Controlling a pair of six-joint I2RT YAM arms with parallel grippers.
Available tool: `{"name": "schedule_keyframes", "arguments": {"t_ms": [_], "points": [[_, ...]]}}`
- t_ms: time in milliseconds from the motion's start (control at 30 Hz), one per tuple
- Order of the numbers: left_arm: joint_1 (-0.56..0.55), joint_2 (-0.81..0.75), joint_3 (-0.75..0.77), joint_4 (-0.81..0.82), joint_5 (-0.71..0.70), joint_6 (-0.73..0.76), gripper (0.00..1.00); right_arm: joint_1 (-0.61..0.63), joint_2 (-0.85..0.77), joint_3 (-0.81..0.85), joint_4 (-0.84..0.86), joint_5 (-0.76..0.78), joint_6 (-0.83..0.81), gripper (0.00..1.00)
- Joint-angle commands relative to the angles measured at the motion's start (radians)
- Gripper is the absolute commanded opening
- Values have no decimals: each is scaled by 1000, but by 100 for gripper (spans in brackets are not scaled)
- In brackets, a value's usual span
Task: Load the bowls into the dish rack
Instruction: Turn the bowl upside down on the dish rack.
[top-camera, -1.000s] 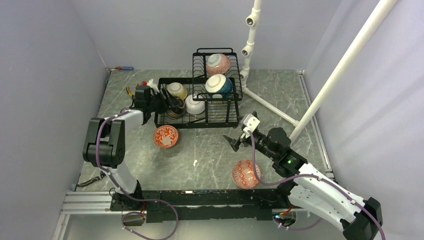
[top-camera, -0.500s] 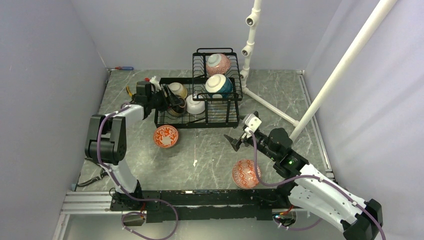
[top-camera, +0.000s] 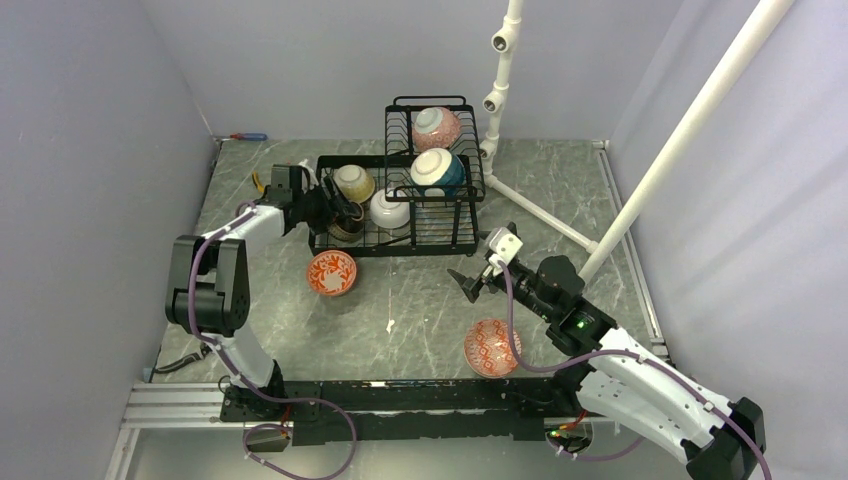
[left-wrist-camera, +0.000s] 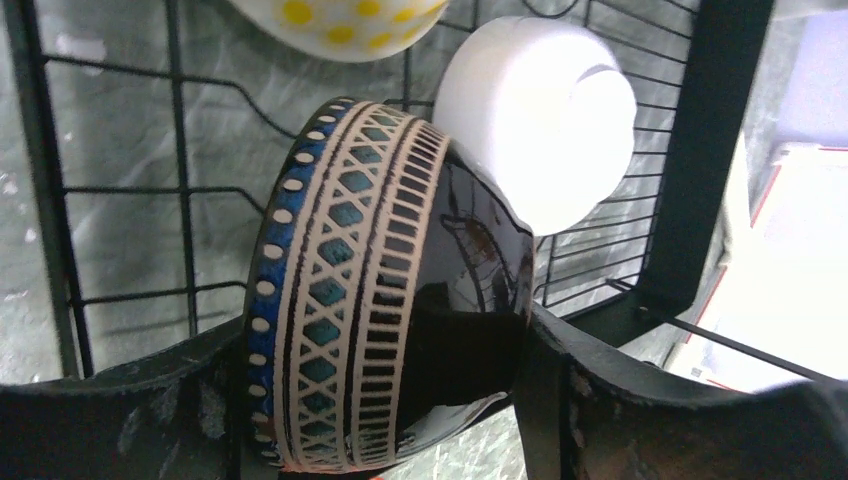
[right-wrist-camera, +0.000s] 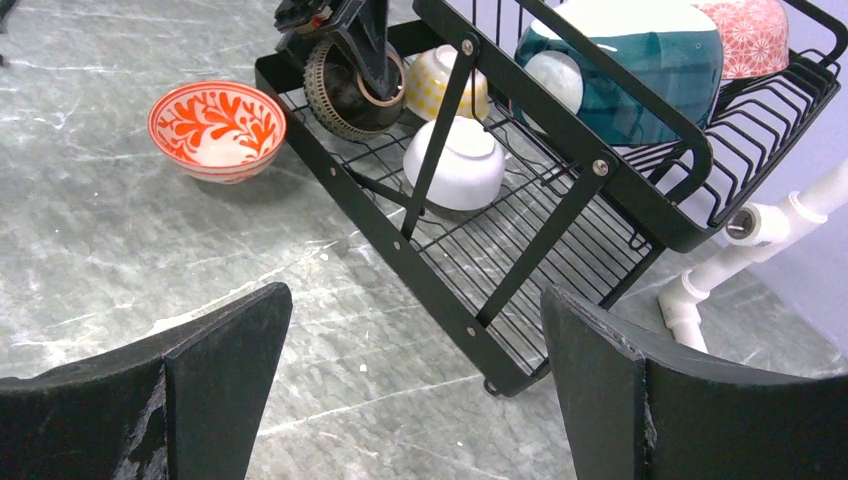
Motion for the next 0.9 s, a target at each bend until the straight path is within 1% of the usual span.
{"name": "schedule_keyframes", "arguments": {"t_ms": [0,67,133,300,367,533,867], "points": [[1,-24,55,-187,-83,38,74,-2,2,50,8,-1,6,100],[-1,-25,78,-235,-108,67,75,-3,2,50,8,-3,8,100],[0,-28,97,-275,-142,82,81,-3,2,48,8,-3,10,100],[-1,-33,134,-341,-182,116,83,-3,6,48,11,-7,16,100],[0,-27,148,-362,-182,126,95,-3,7,52,10,-9,17,100],[-7,11,181,-402,-144,146,95,-3,13,55,9,-12,18,100],[-31,47,262,-539,-209,245,95,-3,20,55,10,-16,19,100]]}}
